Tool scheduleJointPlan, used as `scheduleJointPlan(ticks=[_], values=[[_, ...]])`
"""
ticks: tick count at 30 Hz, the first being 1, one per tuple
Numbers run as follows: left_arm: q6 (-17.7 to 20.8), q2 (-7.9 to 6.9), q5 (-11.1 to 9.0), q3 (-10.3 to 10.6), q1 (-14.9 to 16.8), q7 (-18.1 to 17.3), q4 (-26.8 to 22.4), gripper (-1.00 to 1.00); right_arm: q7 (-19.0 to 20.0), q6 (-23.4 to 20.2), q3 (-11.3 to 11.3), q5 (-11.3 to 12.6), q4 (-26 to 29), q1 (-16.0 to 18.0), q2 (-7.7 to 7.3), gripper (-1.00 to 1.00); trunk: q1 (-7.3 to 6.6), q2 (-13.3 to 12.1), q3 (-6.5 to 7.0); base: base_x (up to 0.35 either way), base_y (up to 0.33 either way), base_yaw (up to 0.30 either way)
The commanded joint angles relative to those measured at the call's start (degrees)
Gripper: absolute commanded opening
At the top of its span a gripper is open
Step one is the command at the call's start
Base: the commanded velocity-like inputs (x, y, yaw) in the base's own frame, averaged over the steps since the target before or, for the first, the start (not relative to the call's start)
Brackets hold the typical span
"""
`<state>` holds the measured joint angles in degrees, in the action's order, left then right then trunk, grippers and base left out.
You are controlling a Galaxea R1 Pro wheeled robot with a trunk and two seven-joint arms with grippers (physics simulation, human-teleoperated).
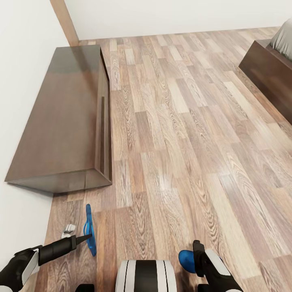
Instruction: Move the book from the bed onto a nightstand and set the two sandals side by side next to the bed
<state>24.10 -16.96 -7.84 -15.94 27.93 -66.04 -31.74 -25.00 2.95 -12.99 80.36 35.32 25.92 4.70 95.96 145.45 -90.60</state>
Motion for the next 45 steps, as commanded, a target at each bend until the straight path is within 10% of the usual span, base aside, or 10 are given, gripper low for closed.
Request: scheduleJointPlan(ticks=[1, 45], values=[[0.5, 0.0, -0.2, -0.1, 0.0, -0.1, 0.0, -1.0, -0.1, 0.3, -0.2, 0.6, 0.1, 0.0, 0.04, 1.0, -0.01, 0.0, -0.03, 0.004, 0.0, 0.0], [0.5, 0.0, -0.2, -0.1, 0.0, -0.2, 0.0, -1.0, -0.1, 0.3, -0.2, 0.6, 0.1, 0.0, 0.04, 1.0, 0.2, 0.1, -1.8, 0.0, 0.0, 0.0]])
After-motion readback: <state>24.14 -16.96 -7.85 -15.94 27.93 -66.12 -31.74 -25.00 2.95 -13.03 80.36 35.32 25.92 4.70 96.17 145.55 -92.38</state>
